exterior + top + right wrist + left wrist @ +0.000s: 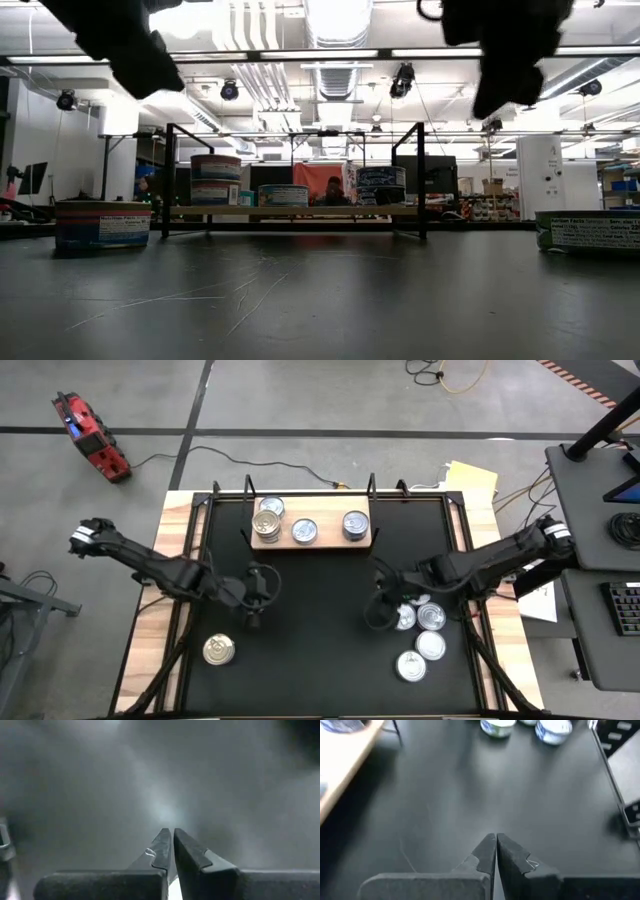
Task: Stack canned seafood by type on shelf
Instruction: Put the green tuna can on the shelf
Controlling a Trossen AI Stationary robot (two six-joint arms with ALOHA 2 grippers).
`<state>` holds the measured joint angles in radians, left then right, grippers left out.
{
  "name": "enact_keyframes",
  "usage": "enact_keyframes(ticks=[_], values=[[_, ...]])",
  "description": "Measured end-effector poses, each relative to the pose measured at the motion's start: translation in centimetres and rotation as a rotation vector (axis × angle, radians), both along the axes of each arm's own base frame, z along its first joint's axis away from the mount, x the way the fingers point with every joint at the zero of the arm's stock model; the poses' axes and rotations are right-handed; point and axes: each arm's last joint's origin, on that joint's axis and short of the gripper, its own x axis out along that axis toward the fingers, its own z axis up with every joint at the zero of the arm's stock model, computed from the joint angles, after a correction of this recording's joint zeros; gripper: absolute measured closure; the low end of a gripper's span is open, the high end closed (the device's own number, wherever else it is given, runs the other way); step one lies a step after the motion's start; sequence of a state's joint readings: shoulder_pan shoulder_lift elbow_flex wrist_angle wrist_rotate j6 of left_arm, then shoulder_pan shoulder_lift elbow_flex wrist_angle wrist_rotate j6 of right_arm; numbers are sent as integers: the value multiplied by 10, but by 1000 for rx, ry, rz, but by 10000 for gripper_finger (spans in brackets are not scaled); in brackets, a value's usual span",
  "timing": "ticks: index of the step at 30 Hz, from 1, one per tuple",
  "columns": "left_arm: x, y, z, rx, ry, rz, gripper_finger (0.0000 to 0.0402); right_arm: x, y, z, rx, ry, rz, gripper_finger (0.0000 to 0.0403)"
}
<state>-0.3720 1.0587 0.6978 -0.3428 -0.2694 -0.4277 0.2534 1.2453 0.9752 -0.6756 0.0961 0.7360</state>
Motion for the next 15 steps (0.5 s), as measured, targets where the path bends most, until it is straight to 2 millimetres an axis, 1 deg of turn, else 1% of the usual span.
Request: enact_keyframes(ticks=[7,11,15], values=[[3,-17,-8,42,26,-27,401,-12,33,-1,113,30,-55,390],[3,-23,-8,74,-4,-17,401,-22,43,-6,156,93,-133,390],[9,-30,-7,137,-85,-13,401,-31,48,-20,178,146,-209,390]])
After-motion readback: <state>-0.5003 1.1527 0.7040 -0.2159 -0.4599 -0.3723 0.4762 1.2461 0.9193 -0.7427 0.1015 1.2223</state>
